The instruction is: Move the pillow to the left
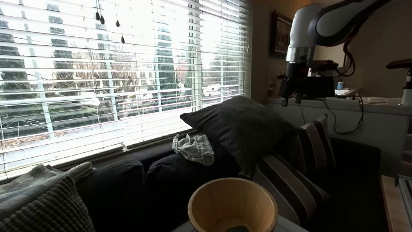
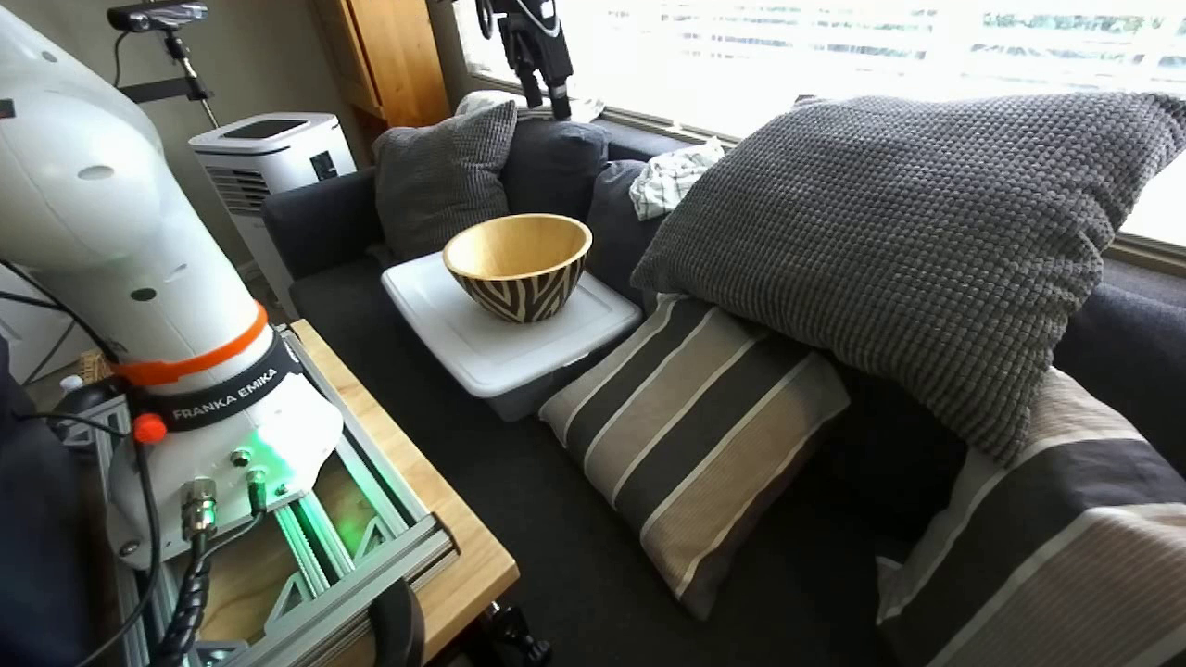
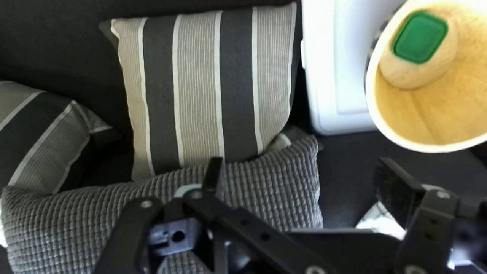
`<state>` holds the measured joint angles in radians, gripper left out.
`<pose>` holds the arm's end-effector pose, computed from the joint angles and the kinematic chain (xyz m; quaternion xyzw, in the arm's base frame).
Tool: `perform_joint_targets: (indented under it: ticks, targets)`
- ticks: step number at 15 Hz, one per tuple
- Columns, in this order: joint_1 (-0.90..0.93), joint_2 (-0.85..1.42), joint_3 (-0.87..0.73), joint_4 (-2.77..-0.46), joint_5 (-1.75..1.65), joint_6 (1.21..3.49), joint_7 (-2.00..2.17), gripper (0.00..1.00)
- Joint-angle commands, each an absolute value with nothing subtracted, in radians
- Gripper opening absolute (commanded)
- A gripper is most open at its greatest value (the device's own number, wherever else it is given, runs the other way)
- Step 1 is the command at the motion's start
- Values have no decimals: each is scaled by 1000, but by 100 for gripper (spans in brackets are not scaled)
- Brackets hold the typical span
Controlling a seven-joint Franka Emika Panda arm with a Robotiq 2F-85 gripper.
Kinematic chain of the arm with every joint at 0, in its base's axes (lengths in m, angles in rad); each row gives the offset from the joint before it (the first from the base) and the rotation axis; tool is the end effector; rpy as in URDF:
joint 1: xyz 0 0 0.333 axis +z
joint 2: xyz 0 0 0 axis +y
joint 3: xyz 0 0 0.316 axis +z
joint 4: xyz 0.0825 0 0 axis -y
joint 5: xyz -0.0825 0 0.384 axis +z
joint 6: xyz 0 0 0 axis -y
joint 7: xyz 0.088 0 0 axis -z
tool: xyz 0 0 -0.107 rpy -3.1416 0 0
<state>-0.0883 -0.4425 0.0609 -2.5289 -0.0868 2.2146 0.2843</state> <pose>0.4149 -0.0138 0.4413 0.9878 -0.1333 0.0690 0.0410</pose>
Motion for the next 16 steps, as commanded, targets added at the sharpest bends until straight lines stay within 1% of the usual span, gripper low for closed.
perform_joint_targets:
  ticks: [1, 3, 5, 6, 7, 8, 12, 16]
  targets:
    - [-141, -212, 114, -2315, -177, 2280, 465, 100]
    - [-150, -106, 137, -2218, -269, 2322, 588, 100]
    - [-197, -3, 200, -2125, -406, 2346, 742, 100]
    - [-186, 53, 205, -2075, -493, 2346, 815, 100]
    - [-204, 92, 246, -2024, -581, 2312, 877, 100]
    - [-90, 138, 149, -1972, -663, 2287, 933, 100]
    - [47, 349, 68, -1780, -891, 2271, 1065, 100]
    - [130, 509, 3, -1652, -932, 2296, 1107, 100]
